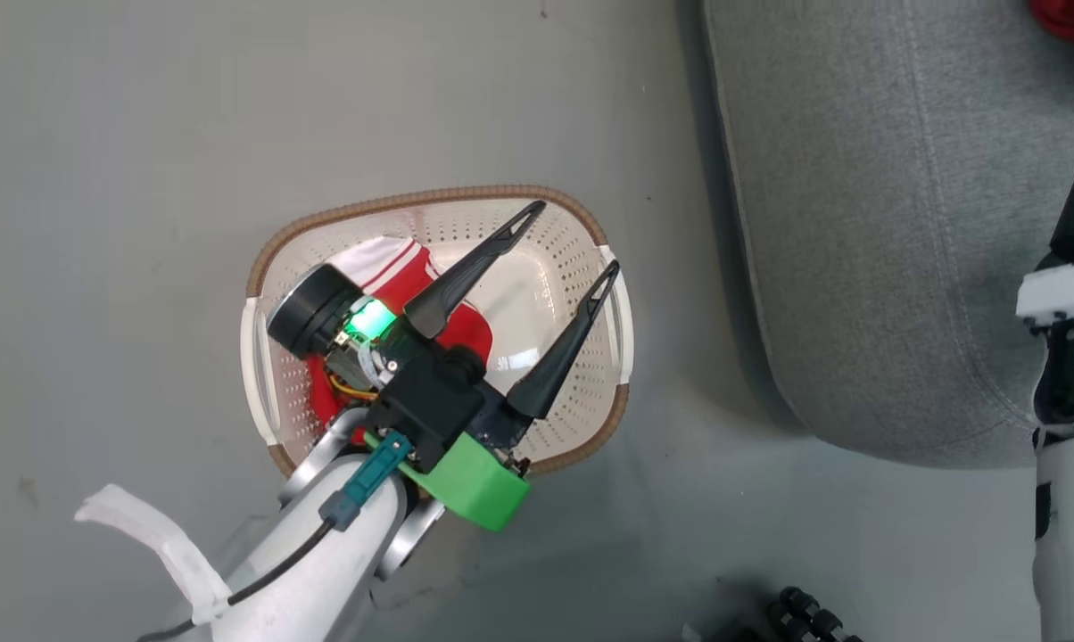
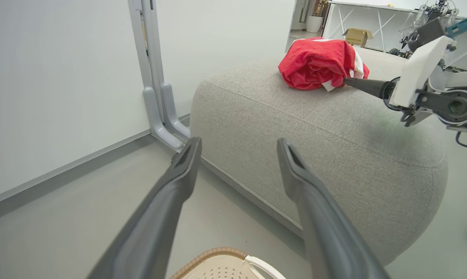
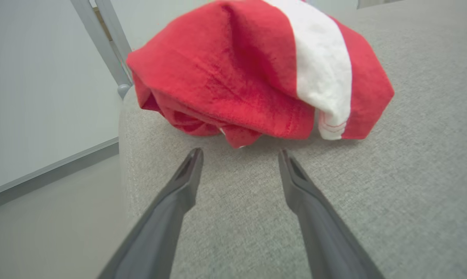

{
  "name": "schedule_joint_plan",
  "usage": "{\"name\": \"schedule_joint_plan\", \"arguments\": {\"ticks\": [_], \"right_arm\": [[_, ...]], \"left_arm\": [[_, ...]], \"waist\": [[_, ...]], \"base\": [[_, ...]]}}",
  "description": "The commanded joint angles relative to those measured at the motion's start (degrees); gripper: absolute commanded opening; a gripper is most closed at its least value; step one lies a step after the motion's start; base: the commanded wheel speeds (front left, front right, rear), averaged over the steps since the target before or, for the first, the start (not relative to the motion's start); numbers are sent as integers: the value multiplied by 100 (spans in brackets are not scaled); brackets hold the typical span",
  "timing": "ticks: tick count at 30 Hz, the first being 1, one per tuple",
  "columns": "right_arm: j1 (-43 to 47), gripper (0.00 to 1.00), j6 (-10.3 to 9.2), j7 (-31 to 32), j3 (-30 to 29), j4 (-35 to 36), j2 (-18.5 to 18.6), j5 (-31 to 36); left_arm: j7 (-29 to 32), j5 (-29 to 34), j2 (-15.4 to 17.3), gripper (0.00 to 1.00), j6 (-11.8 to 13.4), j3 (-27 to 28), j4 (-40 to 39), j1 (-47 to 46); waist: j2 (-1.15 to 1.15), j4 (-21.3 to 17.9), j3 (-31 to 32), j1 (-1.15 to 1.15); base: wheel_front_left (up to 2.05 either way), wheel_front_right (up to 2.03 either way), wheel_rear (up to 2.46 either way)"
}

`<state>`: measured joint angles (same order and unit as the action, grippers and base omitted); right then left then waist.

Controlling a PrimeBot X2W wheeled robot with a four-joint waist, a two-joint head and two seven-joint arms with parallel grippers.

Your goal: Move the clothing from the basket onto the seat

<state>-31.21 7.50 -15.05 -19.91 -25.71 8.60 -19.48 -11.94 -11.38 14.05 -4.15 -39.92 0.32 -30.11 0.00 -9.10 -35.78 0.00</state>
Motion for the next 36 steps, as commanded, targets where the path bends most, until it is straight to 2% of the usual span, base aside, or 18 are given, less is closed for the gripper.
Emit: {"name": "schedule_joint_plan", "arguments": {"ticks": [1, 6, 15, 24, 31, 36], "right_arm": [[247, 100, -2, -17, 17, 181, -71, 104], [918, 100, -2, -17, 284, 809, -280, 292], [1723, 100, -2, -18, 1201, 1672, -501, 500], [2206, 100, -2, 29, 1839, 2126, -525, 680], [2551, 100, -2, 274, 1914, 2439, -530, 778], [2841, 100, -2, 460, 1916, 2630, -535, 884]], "left_arm": [[-68, -102, 18, 100, 70, 56, 41, 151], [-202, -284, -20, 100, 296, 258, 202, 483], [-322, -522, -98, 100, 707, 853, 356, 929], [-321, -533, -311, 100, 1082, 1882, 319, 1484], [-322, -489, -577, 100, 1015, 2692, 297, 2088], [-322, -358, -757, 100, 821, 3089, 296, 2505]], "waist": [[0, -71, 411, 0], [0, -8, 889, 0], [0, 293, 1577, 0], [0, 817, 2050, 0], [0, 1124, 2368, 0], [0, 1250, 2623, 0]], "base": [[0, 0, 0], [0, 0, 0], [0, 0, 0], [0, 0, 0], [0, 0, 0], [0, 0, 0]]}}
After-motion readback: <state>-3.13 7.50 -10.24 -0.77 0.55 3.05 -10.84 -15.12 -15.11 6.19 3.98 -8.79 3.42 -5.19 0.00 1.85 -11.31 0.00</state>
